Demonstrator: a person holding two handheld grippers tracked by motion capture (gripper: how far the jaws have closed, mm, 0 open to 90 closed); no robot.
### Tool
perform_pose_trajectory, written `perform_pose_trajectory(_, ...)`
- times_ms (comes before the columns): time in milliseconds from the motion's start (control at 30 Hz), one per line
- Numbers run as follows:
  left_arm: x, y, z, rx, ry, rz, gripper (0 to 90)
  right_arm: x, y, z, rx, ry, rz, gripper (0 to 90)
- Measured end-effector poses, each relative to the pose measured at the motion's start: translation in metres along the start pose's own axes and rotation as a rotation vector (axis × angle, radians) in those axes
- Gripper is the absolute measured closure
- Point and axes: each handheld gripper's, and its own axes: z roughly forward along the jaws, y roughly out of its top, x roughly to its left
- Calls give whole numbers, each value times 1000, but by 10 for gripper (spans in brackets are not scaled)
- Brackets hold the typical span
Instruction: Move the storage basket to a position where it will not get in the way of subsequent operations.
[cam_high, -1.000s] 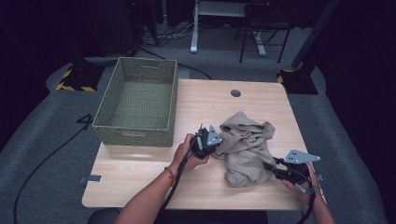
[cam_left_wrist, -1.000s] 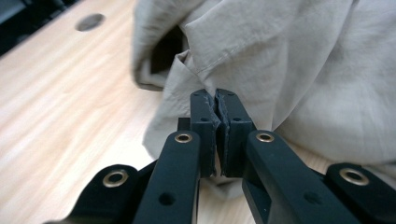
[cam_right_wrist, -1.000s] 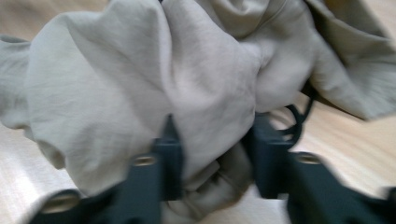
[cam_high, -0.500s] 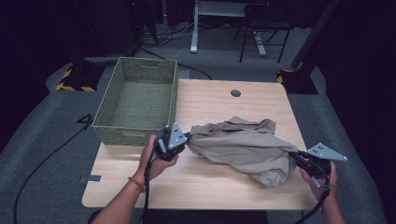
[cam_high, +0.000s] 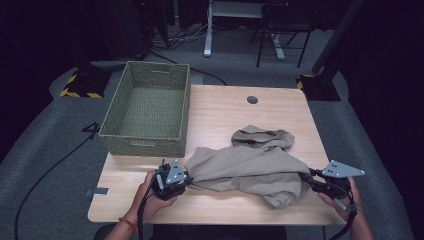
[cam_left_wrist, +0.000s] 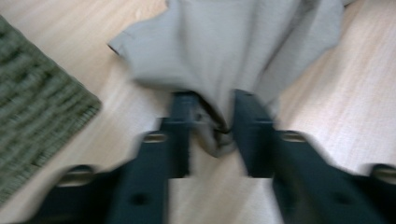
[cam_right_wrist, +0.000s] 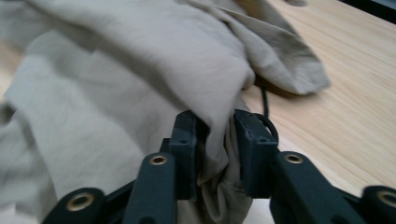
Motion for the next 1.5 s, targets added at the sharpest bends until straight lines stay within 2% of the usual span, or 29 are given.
perform_pose_trajectory(100,-6,5,-1,-18,-12,6,431,9,3,2,19,52,-43,652)
perform_pose_trajectory(133,-9,8,-1,-28,-11,12,370,14,5,6,30,73,-65,591)
perform_pose_trajectory(167,-12,11,0,-39,-6,17,370,14,5,6,30,73,-65,591)
perform_pose_trajectory(233,-19,18,3,-71,-26,23,271,16,7,9,28,88,-68,568)
perform_pose_trajectory(300,-30,27,9,-86,-49,51,262,19,8,12,19,101,-63,557)
perform_pose_trajectory(333,-36,32,12,-79,-65,84,227,23,9,17,16,113,-55,561)
perform_pose_trajectory(400,-48,42,21,-69,-72,134,222,25,9,19,13,115,-65,563)
perform_pose_trajectory(500,-57,54,35,-80,-120,150,213,30,12,25,2,129,-61,565)
perform_pose_trajectory(533,-62,62,47,-81,-157,169,203,34,14,28,-8,133,-57,564)
perform_pose_trajectory(567,-62,62,47,-81,-157,169,199,34,14,28,-8,133,-57,564)
perform_pose_trajectory(600,-65,65,53,-78,-172,179,199,38,16,32,-16,138,-61,550)
perform_pose_trajectory(667,-69,70,65,-59,-175,193,198,40,17,34,-17,140,-64,544)
perform_pose_trajectory(733,-71,73,77,-51,-208,188,198,44,19,37,-27,156,-66,530)
perform_pose_trajectory(767,-72,75,83,-41,-204,187,201,47,20,38,-32,167,-63,517)
perform_pose_trajectory(800,-72,75,88,-27,-204,179,218,50,22,39,-36,193,-71,498)
perform_pose_trajectory(833,-72,76,92,-22,-209,173,218,50,22,39,-36,193,-71,498)
perform_pose_trajectory(867,-70,76,99,-13,-202,168,263,53,23,40,-35,202,-80,469)
perform_pose_trajectory(933,-69,76,100,-12,-200,160,295,54,23,40,-37,200,-80,466)
perform_pose_trajectory(1000,-65,75,105,0,-186,162,458,54,24,40,-39,203,-77,442)
perform_pose_trajectory(1033,-63,75,108,20,-181,161,495,54,24,39,-43,206,-75,433)
perform_pose_trajectory(1067,-62,74,111,35,-170,172,592,53,24,39,-45,205,-66,405)
perform_pose_trajectory(1133,-61,71,116,54,-144,179,627,53,23,39,-42,198,-69,389)
perform_pose_trajectory(1300,-59,72,115,41,-109,198,774,42,18,33,-30,166,-35,299)
perform_pose_trajectory(1367,-57,72,112,24,-119,193,800,38,13,32,4,144,-53,260)
perform_pose_trajectory(1400,-57,73,107,0,-123,192,813,32,7,35,30,137,-40,237)
perform_pose_trajectory(1433,-57,73,107,0,-123,192,817,32,7,35,30,137,-40,237)
perform_pose_trajectory(1467,-58,75,103,-19,-114,199,821,28,3,40,33,157,-8,233)
perform_pose_trajectory(1500,-58,75,103,-19,-114,199,824,28,3,40,33,157,-8,233)
